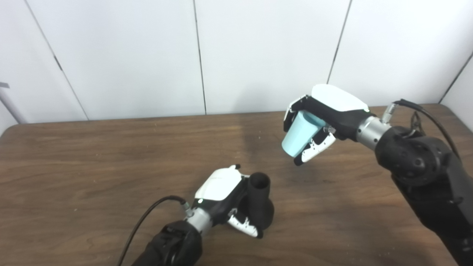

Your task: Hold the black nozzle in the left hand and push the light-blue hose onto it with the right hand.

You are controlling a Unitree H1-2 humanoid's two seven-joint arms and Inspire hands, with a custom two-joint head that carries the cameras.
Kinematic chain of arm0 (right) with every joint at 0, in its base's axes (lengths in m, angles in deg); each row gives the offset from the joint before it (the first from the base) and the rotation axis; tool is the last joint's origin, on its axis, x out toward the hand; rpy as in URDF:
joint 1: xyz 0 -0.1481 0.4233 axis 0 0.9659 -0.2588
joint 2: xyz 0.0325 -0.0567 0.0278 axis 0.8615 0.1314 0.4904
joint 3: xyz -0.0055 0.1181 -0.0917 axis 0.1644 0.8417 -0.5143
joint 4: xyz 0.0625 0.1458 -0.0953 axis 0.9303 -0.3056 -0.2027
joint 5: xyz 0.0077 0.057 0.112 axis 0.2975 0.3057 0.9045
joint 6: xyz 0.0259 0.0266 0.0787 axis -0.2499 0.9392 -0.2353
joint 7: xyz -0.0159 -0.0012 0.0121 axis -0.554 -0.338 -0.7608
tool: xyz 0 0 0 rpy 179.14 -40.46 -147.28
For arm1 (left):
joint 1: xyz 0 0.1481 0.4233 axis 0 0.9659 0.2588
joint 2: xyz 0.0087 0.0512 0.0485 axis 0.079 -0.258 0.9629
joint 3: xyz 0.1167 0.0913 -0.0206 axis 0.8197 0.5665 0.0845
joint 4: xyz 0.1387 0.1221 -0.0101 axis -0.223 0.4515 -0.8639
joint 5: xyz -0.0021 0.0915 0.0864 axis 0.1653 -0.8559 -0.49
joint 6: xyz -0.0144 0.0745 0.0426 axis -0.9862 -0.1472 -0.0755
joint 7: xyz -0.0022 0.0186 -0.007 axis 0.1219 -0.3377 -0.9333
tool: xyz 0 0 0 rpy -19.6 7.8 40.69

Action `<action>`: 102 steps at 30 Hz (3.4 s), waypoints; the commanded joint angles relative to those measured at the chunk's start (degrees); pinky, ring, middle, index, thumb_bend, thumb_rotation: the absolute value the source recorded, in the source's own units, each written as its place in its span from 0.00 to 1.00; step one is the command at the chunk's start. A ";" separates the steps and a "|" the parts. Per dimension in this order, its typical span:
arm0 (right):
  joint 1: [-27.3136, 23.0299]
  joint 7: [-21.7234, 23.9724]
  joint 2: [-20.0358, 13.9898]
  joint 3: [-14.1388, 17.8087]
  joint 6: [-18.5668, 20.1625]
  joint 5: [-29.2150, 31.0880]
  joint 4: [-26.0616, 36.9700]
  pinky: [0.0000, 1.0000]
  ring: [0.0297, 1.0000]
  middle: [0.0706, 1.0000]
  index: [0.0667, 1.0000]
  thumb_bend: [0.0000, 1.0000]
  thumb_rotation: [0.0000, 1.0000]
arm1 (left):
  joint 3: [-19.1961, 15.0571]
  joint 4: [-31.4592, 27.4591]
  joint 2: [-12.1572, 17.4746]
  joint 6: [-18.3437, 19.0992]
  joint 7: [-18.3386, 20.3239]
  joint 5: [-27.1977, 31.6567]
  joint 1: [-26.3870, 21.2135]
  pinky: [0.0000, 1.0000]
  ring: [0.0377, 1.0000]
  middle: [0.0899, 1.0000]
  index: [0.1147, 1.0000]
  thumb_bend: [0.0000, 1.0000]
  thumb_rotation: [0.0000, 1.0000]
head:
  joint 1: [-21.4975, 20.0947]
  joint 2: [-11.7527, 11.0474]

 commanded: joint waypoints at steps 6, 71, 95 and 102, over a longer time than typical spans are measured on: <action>-1.37 3.21 0.87 2.29 0.41 1.56 6.77 0.30 0.41 0.46 0.47 0.50 0.00 | 5.17 5.54 -0.29 3.78 9.07 -2.45 3.94 1.00 0.72 0.47 0.37 0.52 0.00 | 0.75 0.94; -1.22 13.37 10.37 7.93 0.40 -4.32 10.83 0.30 0.41 0.47 0.48 0.50 0.00 | 4.49 2.69 2.49 2.84 10.45 -3.31 5.40 1.00 0.65 0.44 0.42 0.52 0.00 | -0.75 2.99; 4.03 11.03 8.78 7.33 0.42 -4.32 6.83 0.30 0.41 0.46 0.47 0.50 0.00 | 4.22 2.77 3.02 2.62 10.73 -2.92 5.55 1.00 0.66 0.44 0.41 0.52 0.00 | -1.93 3.45; 4.32 10.62 9.97 7.39 0.35 -3.91 6.47 0.30 0.41 0.46 0.47 0.50 0.00 | 4.23 3.01 2.90 2.51 10.63 -2.75 5.44 1.00 0.68 0.43 0.42 0.52 0.00 | -1.88 3.44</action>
